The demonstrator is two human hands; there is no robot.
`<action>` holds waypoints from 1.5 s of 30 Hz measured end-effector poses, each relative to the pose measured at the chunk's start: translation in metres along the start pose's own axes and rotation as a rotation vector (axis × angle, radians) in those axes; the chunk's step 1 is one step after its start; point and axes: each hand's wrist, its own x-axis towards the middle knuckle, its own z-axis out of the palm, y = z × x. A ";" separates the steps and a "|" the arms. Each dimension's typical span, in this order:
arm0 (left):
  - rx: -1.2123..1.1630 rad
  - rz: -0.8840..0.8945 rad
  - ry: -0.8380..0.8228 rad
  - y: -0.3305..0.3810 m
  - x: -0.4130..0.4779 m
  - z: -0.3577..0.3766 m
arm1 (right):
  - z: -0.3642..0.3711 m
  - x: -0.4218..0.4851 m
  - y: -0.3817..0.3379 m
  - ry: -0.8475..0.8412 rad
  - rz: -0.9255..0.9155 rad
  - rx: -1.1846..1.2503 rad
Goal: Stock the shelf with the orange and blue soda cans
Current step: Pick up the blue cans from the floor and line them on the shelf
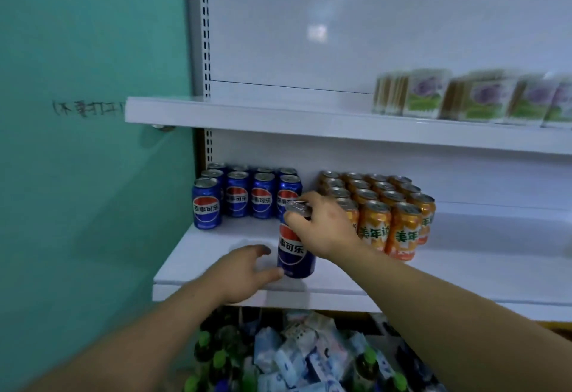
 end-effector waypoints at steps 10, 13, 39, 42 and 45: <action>0.399 -0.170 -0.004 -0.072 0.025 -0.008 | 0.056 0.045 0.017 -0.089 0.064 0.028; 0.405 -0.164 0.019 -0.074 0.025 -0.005 | 0.069 0.054 0.012 -0.075 0.041 0.060; 0.373 -0.164 0.078 -0.075 0.027 -0.002 | 0.140 0.129 -0.016 -0.149 -0.050 0.012; 0.366 -0.162 0.089 -0.077 0.028 -0.001 | 0.148 0.137 -0.017 -0.123 -0.060 0.033; 0.364 -0.164 0.094 -0.079 0.028 0.000 | 0.154 0.142 -0.015 -0.111 -0.058 0.075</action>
